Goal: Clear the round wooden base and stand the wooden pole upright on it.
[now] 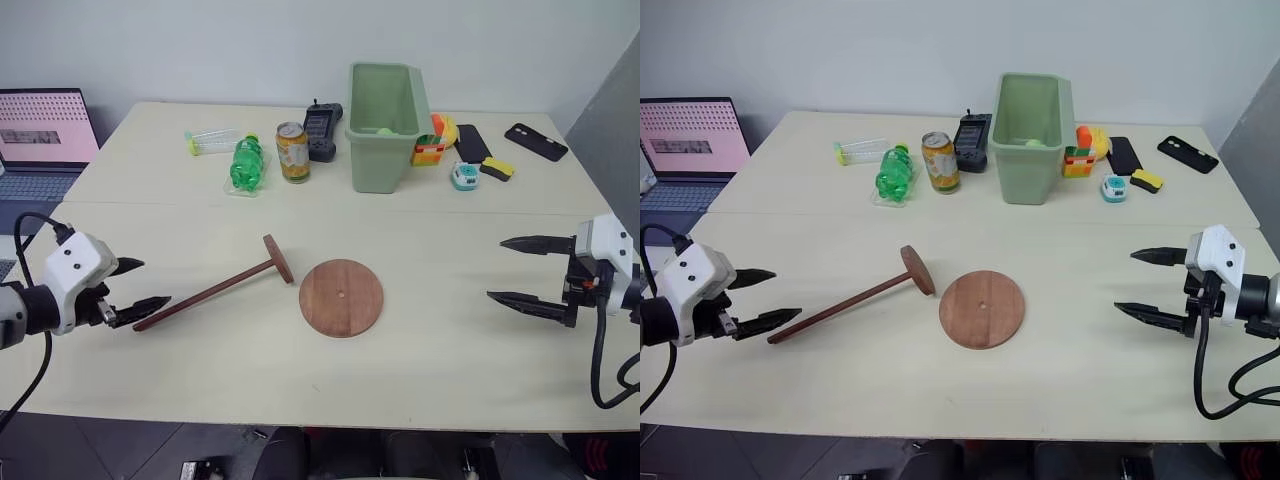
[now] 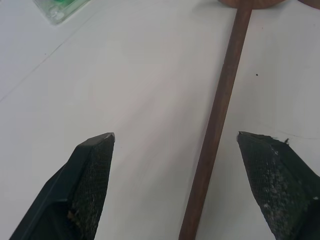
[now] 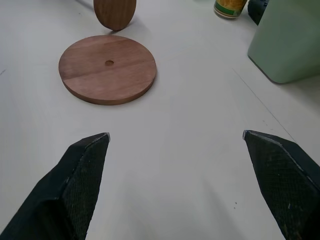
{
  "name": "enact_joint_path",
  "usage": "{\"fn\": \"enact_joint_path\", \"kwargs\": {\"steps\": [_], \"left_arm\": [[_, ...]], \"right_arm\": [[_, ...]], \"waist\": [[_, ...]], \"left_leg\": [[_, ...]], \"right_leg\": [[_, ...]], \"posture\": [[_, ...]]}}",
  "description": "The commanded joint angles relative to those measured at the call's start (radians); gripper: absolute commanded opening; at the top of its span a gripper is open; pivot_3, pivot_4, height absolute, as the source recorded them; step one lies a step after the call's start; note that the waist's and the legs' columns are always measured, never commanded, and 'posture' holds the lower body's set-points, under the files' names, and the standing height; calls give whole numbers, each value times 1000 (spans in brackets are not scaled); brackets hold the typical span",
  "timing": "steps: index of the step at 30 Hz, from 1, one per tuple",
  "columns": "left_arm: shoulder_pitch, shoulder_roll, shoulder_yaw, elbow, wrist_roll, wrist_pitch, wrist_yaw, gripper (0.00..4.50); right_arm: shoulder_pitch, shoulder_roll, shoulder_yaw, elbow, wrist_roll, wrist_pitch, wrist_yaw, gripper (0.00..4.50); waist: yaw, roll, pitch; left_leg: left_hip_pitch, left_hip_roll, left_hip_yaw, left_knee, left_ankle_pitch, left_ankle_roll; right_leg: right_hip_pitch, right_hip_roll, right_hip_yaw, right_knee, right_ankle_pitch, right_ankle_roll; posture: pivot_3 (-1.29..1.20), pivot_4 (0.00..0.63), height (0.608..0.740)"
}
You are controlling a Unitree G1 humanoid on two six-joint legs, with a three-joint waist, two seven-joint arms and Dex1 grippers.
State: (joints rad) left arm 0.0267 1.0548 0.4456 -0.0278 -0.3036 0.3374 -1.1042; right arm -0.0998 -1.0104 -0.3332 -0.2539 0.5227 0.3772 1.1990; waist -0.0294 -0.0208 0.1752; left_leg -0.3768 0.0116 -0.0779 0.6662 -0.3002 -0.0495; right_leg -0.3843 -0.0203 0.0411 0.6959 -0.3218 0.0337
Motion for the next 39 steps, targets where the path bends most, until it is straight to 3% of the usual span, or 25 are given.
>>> {"fn": "enact_joint_path", "kwargs": {"steps": [1,15,16,21,26,39], "left_arm": [[-37,9,-1,9,-3,-26,8,4064],[-58,19,-41,6,22,-90,-4,4064],[-59,26,-46,-6,12,-68,-16,4403],[-58,56,-103,-59,19,-51,-67,4453],[-162,19,-224,-75,29,-34,-55,4453],[-514,-94,-582,63,247,59,-5,4453]], "right_arm": [[7,-10,-33,-37,9,-18,3,4500],[40,-20,-32,-93,34,0,20,4500],[45,-24,-27,-113,43,9,27,4500],[50,-27,6,-252,111,65,30,4500],[12,-7,57,-384,241,189,-44,4500],[-29,45,155,-481,306,297,-193,4500]], "waist": [[0,0,0],[0,0,0],[0,0,0],[0,0,0],[2,0,0],[2,-1,0]], "left_leg": [[0,0,0,0,0,0],[0,0,0,0,0,0],[0,0,0,0,0,0],[0,0,0,0,0,0],[0,0,0,0,0,0],[-4,-2,-1,4,0,0]], "right_leg": [[0,0,0,0,0,0],[0,0,0,0,0,0],[0,0,0,0,0,0],[0,0,0,0,0,0],[0,0,0,0,0,0],[-1,4,-2,1,0,0]], "posture": [[0,150,740],[0,150,740],[0,150,740],[0,150,740],[0,150,740],[0,150,740]]}}
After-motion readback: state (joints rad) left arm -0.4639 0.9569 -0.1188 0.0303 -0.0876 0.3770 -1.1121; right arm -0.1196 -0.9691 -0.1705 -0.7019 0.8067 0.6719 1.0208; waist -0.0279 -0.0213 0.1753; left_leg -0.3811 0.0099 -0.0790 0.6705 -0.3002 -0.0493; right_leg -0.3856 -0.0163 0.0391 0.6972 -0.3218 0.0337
